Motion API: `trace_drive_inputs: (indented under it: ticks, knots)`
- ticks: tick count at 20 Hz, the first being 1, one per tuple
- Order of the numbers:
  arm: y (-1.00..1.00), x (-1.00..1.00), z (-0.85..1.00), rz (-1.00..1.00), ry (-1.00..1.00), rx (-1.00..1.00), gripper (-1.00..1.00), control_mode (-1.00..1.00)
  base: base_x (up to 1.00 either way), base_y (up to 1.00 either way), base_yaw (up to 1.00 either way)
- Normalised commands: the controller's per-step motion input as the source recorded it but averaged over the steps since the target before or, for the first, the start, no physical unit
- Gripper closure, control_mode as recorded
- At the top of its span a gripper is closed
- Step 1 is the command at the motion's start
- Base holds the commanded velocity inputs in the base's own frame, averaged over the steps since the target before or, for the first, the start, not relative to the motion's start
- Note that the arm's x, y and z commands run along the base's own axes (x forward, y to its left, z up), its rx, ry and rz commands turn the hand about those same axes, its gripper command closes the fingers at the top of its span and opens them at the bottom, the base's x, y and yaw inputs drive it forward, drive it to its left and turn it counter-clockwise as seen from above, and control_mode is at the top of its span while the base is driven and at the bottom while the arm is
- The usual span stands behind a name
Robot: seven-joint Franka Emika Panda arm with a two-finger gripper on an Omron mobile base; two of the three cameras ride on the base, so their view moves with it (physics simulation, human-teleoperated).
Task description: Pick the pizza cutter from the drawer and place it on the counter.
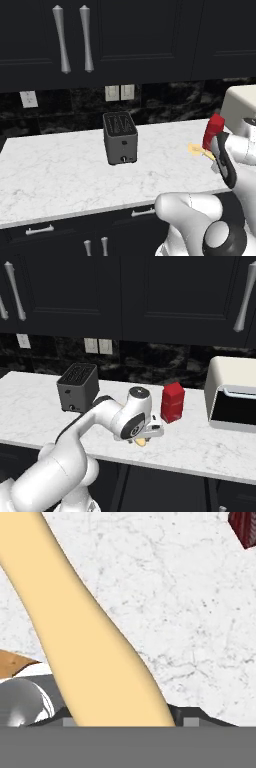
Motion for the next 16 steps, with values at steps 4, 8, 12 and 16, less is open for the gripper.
trace_drive_inputs:
  ticks: [4, 8, 12, 16]
  knots:
    - [0.69, 0.77, 0.03, 0.14, 0.0, 0.0, 1.0, -1.0, 0.0, 0.0, 0.0]
    - [0.51, 0.83, -0.05, 0.01, 0.0, -0.03, 1.0, -1.0, 0.0, 0.0, 0.0]
    - [0.07, 0.67, -0.1, 0.0, 0.01, 0.0, 1.0, -1.0, 0.0, 0.0, 0.0]
    - [0.0, 0.25, -0.37, 0.0, 0.02, 0.0, 1.0, -1.0, 0.0, 0.0, 0.0]
